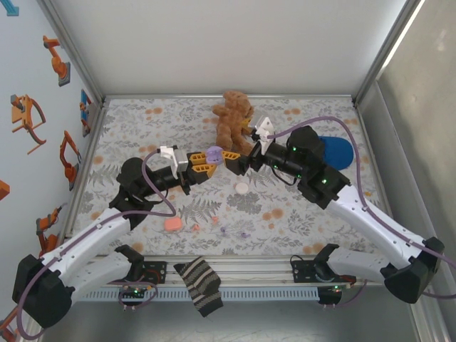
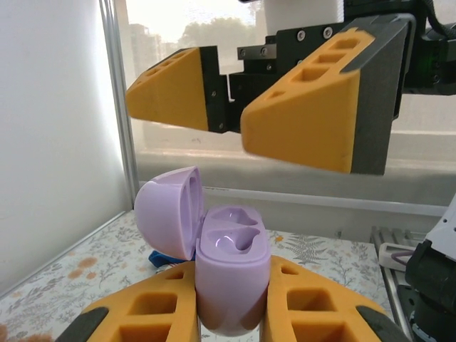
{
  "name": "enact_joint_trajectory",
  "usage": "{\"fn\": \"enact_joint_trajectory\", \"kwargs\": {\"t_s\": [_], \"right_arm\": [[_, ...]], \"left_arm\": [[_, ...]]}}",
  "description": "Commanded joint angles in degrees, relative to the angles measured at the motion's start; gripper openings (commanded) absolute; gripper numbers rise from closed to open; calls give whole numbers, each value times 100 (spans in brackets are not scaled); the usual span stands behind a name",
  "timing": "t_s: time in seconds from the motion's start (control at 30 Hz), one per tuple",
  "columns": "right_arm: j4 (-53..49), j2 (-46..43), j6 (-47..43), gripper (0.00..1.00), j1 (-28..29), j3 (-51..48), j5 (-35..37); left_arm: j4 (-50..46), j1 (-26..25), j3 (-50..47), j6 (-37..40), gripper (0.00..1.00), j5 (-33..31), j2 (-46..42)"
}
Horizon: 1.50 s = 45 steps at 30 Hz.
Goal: Insert wireless bluetooth earbuds into charging case
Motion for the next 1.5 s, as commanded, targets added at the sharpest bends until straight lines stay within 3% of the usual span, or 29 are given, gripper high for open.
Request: {"fn": "enact_joint_trajectory", "kwargs": {"t_s": [0.0, 0.37, 0.63, 0.87, 1.17, 1.47], "right_arm": [[-13, -328, 226, 99, -41, -32, 150], [-717, -855, 974, 94, -40, -576, 1051], [-1658, -1015, 1706, 90, -40, -748, 813], [-3118, -383, 2261, 83, -39, -103, 266], [-3679, 423, 3824, 68, 18, 1, 109], [-4365, 1417, 4117, 64, 820, 330, 589]], "left_arm": [[17, -25, -141, 135, 0, -190, -211], [-299, -25, -559, 119, 0, -545, -959], [-858, -29, -646, 225, 0, -740, -1536], [-1539, -25, -534, 308, 0, -771, -2022], [-2245, -26, -394, 404, 0, -865, -2630], [-2694, -25, -220, 611, 0, -811, -2920]]}}
